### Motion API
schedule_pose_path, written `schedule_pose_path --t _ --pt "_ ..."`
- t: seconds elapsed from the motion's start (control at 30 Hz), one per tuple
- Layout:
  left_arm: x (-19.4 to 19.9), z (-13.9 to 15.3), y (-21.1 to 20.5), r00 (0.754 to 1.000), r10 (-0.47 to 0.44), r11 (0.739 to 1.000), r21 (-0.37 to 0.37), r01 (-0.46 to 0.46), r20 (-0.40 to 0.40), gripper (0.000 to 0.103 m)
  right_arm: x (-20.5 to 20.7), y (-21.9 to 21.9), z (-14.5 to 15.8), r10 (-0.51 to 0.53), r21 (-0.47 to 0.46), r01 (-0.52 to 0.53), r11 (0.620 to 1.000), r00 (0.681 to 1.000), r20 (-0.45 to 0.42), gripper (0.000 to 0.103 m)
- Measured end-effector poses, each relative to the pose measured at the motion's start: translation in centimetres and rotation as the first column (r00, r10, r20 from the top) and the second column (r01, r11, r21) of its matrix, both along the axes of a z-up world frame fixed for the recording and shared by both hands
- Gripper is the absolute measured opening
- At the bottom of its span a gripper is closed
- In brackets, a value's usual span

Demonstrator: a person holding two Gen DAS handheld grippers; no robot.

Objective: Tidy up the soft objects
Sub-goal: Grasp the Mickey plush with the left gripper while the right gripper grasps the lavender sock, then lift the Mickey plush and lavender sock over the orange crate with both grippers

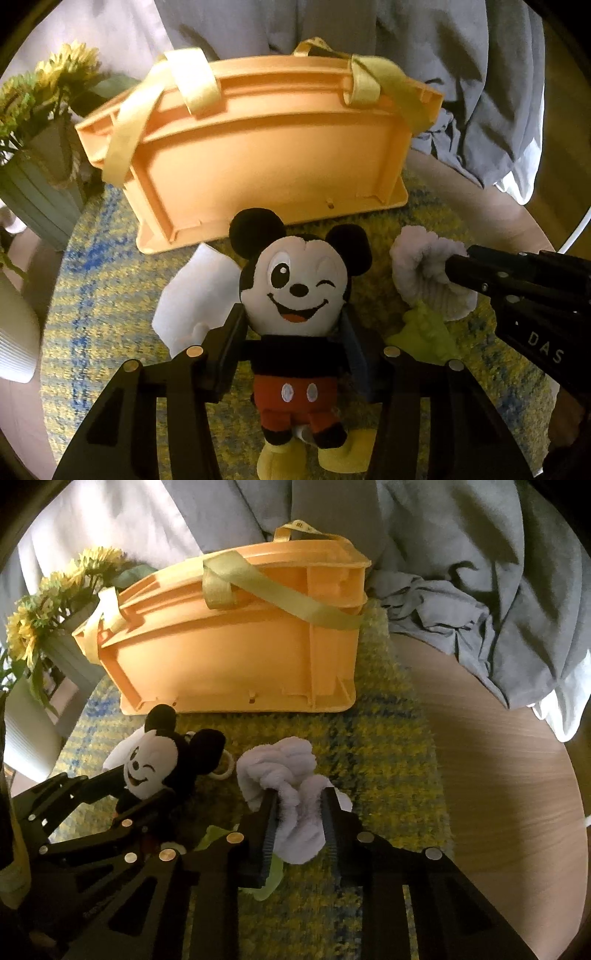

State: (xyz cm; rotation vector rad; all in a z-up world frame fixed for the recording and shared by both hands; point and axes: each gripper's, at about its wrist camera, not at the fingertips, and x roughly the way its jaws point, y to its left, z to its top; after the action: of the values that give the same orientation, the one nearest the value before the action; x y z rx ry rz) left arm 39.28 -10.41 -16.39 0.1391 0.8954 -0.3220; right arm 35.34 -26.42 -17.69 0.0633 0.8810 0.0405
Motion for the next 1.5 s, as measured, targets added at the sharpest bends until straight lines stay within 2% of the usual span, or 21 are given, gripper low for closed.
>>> schedule_pose_path --t 0.43,0.8,1.17,1.5 --pt "-1.4 3.3 1.0 0.995 0.025 0.999 -0.032 -0.022 0.095 0.050 -1.6 0.5 3.2 -0.004 -0.017 0.006 1.000 0.994 0.105 0.021" --pt "-2.7 6.5 1.7 0.981 0.043 0.997 -0.067 -0.031 0.188 0.050 -2.7 0.7 5.9 -0.012 -0.005 0.013 1.000 0.982 0.191 0.021" --pt "-3.2 10.3 2.7 0.951 0.062 0.995 -0.087 -0.037 0.304 0.050 -3.4 1.2 8.7 -0.021 -0.006 0.024 1.000 0.956 0.292 0.021" --pt "-3.4 13.6 3.7 0.911 0.086 0.992 -0.115 -0.043 0.403 0.050 -3.5 2.1 12.0 -0.010 0.013 0.005 1.000 0.916 0.401 0.021"
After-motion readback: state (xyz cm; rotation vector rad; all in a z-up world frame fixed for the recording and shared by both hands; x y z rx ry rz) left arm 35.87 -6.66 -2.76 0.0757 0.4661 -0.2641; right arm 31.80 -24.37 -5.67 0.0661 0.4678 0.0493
